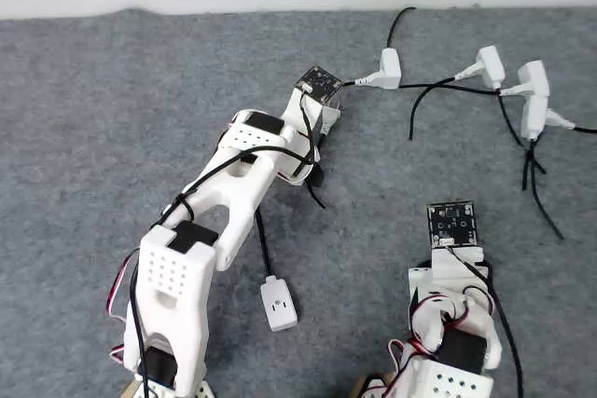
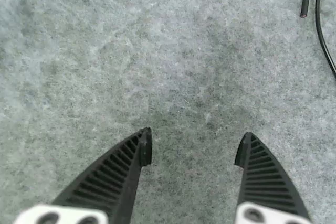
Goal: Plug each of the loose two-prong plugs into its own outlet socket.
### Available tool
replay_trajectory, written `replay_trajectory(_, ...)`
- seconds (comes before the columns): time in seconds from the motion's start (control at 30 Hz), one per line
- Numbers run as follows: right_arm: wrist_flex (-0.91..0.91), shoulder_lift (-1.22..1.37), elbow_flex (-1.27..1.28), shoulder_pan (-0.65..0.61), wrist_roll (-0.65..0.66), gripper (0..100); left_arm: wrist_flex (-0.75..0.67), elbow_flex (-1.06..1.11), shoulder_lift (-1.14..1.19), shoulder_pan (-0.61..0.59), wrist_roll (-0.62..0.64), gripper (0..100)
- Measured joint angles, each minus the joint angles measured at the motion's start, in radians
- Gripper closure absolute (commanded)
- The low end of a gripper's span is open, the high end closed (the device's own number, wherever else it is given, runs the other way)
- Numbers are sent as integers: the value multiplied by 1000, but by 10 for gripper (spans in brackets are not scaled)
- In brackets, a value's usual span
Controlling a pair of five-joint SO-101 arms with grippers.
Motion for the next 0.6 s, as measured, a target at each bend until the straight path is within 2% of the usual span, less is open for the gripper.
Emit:
replay_trajectory(0.27,0,0,0,0,0,740,61,-66,34,20,-49,949)
replay_trajectory(0.6,0,0,0,0,0,740,61,-66,35,18,-63,968)
